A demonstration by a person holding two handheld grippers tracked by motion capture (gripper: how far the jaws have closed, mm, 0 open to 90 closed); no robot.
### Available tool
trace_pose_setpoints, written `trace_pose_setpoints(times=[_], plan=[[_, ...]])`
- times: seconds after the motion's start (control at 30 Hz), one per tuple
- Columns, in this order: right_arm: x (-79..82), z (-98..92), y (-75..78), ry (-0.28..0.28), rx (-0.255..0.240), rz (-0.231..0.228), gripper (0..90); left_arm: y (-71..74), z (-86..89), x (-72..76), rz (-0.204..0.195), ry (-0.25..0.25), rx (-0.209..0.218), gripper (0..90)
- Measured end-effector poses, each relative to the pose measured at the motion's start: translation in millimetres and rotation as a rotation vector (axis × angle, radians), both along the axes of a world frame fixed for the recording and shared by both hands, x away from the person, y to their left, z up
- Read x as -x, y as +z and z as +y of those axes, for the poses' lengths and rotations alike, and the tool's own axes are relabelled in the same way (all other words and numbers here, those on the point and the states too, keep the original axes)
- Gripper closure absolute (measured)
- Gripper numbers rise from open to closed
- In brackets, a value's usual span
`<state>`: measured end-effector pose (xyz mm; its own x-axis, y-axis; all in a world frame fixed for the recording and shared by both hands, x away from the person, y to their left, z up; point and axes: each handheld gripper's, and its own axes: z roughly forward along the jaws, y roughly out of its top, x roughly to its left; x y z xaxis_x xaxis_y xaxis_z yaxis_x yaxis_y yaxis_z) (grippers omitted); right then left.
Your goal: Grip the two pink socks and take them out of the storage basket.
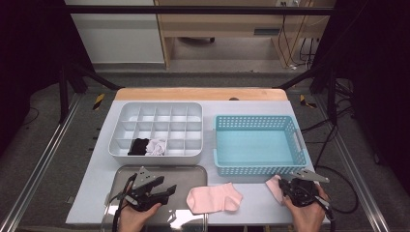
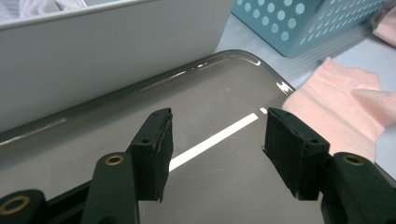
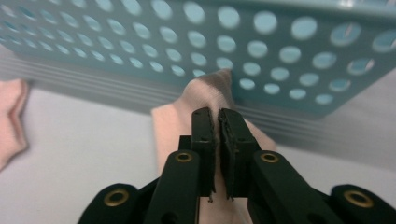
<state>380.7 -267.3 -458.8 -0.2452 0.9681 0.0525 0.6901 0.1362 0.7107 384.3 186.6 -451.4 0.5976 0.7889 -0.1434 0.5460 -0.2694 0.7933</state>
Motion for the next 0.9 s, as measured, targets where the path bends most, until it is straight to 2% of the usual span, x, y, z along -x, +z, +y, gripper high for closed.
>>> trace_pose_setpoints(times=[0.03, 0.1, 0.27, 0.37, 0.43, 0.53, 0.63, 0.7, 0.9], plan=[[-1.1, -1.4, -2.5, -0.004, -0.005, 0.009, 82.6, 0.1, 0.1, 0.0, -0.001, 0.000, -0.001, 41.1], [-1.2, -1.8, -2.9, 0.004, -0.011, -0.004, 79.3, 0.2, 0.5, -0.1, -0.002, 0.001, -0.001, 41.1], [4.6, 9.9, 11.2, 0.071, 0.007, -0.107, 75.5, 0.9, 0.7, 0.5, -0.006, 0.002, 0.003, 41.1], [5.8, 22.3, 12.2, 0.121, -0.003, -0.105, 75.1, 1.9, 1.2, 1.0, -0.012, 0.002, 0.008, 41.1], [3.0, 27.9, 6.8, 0.137, 0.010, -0.085, 73.9, 2.8, 1.5, 1.8, -0.016, 0.002, 0.014, 41.2], [-1.1, 31.7, -2.7, 0.134, 0.013, -0.044, 70.3, 3.6, 1.5, 2.2, -0.023, 0.000, 0.015, 41.2], [-5.0, 33.3, -11.0, 0.130, 0.053, -0.021, 65.8, 3.4, 1.3, 2.2, -0.020, 0.000, 0.013, 41.2], [-6.6, 33.6, -15.6, 0.129, 0.067, -0.023, 65.7, 3.3, 1.2, 2.4, -0.022, 0.001, 0.013, 41.3], [-7.6, 35.8, -16.9, 0.127, 0.133, -0.038, 76.6, 3.3, 1.6, 2.4, -0.023, 0.004, 0.013, 41.2]])
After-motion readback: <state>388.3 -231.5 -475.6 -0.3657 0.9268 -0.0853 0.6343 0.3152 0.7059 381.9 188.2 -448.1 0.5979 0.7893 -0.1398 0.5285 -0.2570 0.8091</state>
